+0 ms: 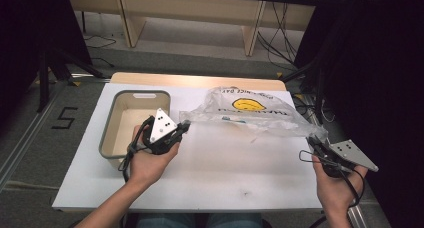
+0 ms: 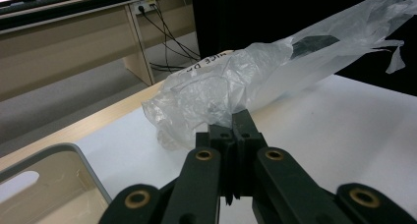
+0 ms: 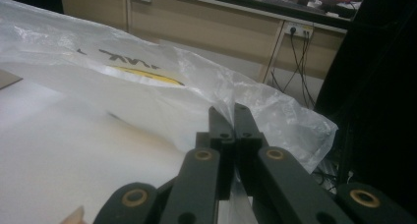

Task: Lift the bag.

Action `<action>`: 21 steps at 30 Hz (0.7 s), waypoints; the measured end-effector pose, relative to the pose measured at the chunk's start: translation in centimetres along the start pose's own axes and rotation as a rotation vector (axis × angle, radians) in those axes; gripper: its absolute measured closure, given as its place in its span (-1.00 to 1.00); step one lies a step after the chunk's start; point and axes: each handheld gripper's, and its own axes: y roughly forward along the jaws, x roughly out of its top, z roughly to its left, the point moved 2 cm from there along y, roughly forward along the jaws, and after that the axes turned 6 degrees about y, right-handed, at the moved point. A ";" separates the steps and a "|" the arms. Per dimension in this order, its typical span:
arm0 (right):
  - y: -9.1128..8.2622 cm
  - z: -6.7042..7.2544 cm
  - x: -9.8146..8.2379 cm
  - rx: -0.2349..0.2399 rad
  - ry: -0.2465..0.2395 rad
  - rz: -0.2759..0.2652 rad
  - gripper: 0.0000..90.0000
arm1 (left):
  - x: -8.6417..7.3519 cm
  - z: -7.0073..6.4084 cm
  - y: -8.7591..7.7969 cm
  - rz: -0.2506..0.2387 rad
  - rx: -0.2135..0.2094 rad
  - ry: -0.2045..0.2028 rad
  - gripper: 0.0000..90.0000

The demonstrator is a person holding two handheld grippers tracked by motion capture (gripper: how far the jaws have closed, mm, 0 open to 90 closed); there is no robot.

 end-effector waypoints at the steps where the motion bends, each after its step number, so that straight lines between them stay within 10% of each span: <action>1: 0.0 0.0 0.1 -0.001 0.001 -0.006 1.00 | 0.2 0.0 -0.1 -0.009 0.001 -0.003 0.99; 21: -0.2 0.2 0.7 0.002 0.002 -0.029 1.00 | 0.8 0.2 -0.7 -0.050 0.017 0.010 0.99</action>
